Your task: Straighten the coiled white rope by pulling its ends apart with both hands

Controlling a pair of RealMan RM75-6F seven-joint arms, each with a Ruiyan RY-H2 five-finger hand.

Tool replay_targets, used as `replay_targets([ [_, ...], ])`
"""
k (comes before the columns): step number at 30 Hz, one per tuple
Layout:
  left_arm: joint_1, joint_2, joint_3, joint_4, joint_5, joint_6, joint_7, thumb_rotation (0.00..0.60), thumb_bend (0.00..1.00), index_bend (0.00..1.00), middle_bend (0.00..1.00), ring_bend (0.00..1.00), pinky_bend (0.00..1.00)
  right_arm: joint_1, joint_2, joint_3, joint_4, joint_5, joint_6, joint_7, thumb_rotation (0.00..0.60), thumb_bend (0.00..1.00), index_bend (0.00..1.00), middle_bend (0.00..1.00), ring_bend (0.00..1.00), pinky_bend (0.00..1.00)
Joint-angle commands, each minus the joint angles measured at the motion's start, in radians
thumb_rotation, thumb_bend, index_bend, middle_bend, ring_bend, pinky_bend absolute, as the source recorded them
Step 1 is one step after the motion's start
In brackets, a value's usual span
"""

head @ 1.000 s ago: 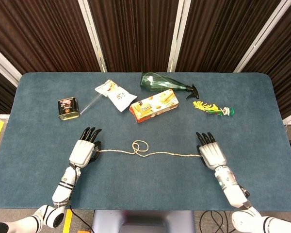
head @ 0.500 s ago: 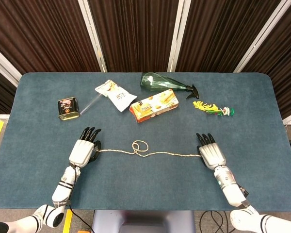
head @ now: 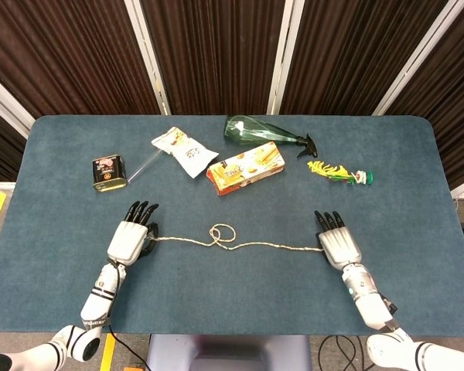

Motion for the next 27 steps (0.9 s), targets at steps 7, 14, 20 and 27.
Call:
replay_targets([
  [7,0.009,0.056,-0.025,0.011,-0.011,0.03,-0.011,0.6,0.43,0.61,0.1,0.0,0.08,-0.061,0.124,-0.004,-0.084,-0.049,0.106,0.113,0.6,0.6,0.75,0.06,0.0,0.0],
  [14,0.036,0.107,-0.032,0.072,-0.044,0.019,-0.075,0.6,0.43,0.62,0.11,0.0,0.08,-0.137,0.223,-0.02,-0.066,-0.072,0.182,0.237,0.6,0.6,0.75,0.06,0.0,0.0],
  [20,0.064,0.109,-0.032,0.159,-0.081,-0.012,-0.135,0.6,0.43,0.62,0.12,0.0,0.08,-0.173,0.237,-0.026,0.009,-0.06,0.172,0.342,0.6,0.6,0.75,0.06,0.0,0.0],
  [27,0.082,0.079,-0.018,0.257,-0.092,-0.051,-0.193,0.6,0.43,0.62,0.12,0.0,0.08,-0.186,0.217,-0.029,0.066,-0.064,0.155,0.383,0.6,0.6,0.75,0.06,0.0,0.0],
])
